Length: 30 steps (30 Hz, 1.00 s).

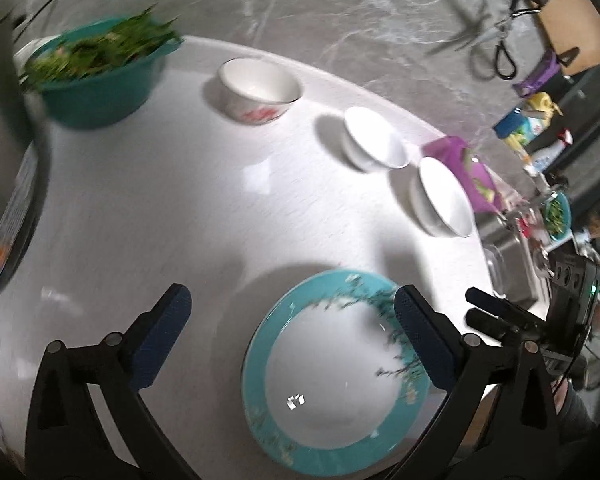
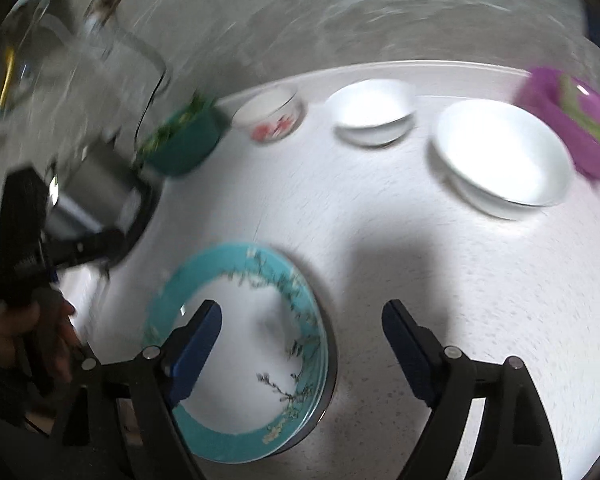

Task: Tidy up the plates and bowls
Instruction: 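Move both open grippers to the rim of the large white plate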

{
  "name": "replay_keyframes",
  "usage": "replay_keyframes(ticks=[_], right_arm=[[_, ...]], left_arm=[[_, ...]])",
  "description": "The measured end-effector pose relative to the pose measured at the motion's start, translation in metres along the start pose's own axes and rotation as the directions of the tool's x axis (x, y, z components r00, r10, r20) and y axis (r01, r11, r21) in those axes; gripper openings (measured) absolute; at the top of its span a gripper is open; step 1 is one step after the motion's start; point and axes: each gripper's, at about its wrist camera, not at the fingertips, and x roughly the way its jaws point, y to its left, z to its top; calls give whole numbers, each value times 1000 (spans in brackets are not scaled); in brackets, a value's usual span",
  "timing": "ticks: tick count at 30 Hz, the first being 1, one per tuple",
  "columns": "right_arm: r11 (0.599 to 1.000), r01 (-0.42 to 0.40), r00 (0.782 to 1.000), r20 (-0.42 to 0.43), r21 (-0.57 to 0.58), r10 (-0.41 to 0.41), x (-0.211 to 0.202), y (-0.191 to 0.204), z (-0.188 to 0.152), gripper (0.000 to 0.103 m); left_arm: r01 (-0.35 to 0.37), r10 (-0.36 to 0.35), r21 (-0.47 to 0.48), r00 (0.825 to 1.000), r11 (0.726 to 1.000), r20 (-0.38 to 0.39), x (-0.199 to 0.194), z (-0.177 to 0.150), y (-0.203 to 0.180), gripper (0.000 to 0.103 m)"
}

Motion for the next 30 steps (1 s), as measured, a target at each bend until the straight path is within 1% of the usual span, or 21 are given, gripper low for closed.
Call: replay_keyframes(ticks=[3,5,7,9,10,12,14,16,18,20,22,25,26,28,30], right_arm=[[991,-23,998,57,132,15,-26,-20,4,85],[983,-25,996,88,182,9,-39,-32,5,86],[976,-27,994,113,216,2,-54,-46,4,86],[974,-20,992,128,226,-9,-63,-58,6,86],[973,-18,991,134,229,-13,-67,-64,8,86],[970,-12,988,153,244,-27,-79,-86,15,86],[965,0,986,163,261,-44,-87,-105,23,86],[961,12,984,170,278,-61,-93,-128,34,86],[955,44,983,155,293,-93,-92,-148,46,86],[945,74,984,129,318,-121,-85,-168,58,86],[937,92,982,127,338,-143,-80,-185,66,86],[930,132,981,92,343,-173,-64,-200,73,84],[930,132,983,77,343,-168,-55,-203,75,80],[929,146,984,44,341,-171,-41,-211,75,76],[929,139,987,27,343,-158,-31,-216,75,75]], left_arm=[[13,-13,39,1000,999,-10,7,12,-10,103],[19,-18,54,1000,998,-4,11,17,-19,103],[26,-27,51,1000,998,6,14,22,-30,103],[38,-38,38,999,999,13,17,27,-41,103],[48,-48,18,999,999,11,21,33,-51,103],[66,-66,18,998,998,-6,28,42,-68,103],[44,-44,59,999,997,-6,42,57,-100,103],[13,-10,114,1000,993,-23,62,72,-130,103],[-7,11,147,1000,989,-26,82,83,-155,103],[-35,47,193,997,981,-58,113,92,-183,102],[-75,96,237,992,969,-79,145,98,-204,102],[-134,163,280,983,950,-83,184,106,-223,102],[-140,171,283,981,949,-89,193,108,-224,102],[-150,187,287,977,946,-106,214,111,-229,101],[-144,187,295,975,944,-123,227,112,-232,101]])
